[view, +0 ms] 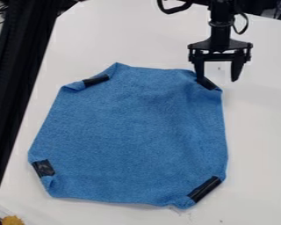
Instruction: Unfold the cloth from top left to bottom right
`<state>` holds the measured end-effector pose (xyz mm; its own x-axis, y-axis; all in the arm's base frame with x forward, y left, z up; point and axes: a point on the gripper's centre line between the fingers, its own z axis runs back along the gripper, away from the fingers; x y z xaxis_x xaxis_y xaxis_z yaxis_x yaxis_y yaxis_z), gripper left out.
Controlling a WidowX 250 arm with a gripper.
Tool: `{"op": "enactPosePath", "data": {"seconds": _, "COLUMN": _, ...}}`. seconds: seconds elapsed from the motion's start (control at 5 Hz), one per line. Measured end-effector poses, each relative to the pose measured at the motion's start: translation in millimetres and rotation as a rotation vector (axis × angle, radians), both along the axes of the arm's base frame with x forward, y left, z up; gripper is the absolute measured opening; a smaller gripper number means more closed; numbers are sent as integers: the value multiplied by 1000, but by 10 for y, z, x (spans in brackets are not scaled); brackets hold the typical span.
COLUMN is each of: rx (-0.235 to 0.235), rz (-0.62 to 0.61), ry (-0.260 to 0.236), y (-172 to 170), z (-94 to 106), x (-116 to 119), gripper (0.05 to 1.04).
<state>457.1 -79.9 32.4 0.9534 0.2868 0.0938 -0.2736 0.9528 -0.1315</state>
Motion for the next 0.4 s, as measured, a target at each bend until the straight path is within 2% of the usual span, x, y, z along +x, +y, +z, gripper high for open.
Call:
{"op": "enactPosePath", "data": {"seconds": 0.2, "rx": 2, "rz": -55, "ry": -25, "y": -101, "z": 105, "x": 90, "gripper": 1003}}
{"op": "enactPosePath", "data": {"seconds": 0.4, "rx": 59, "rz": -127, "ry": -7, "y": -151, "z": 129, "x": 48, "gripper": 1002}}
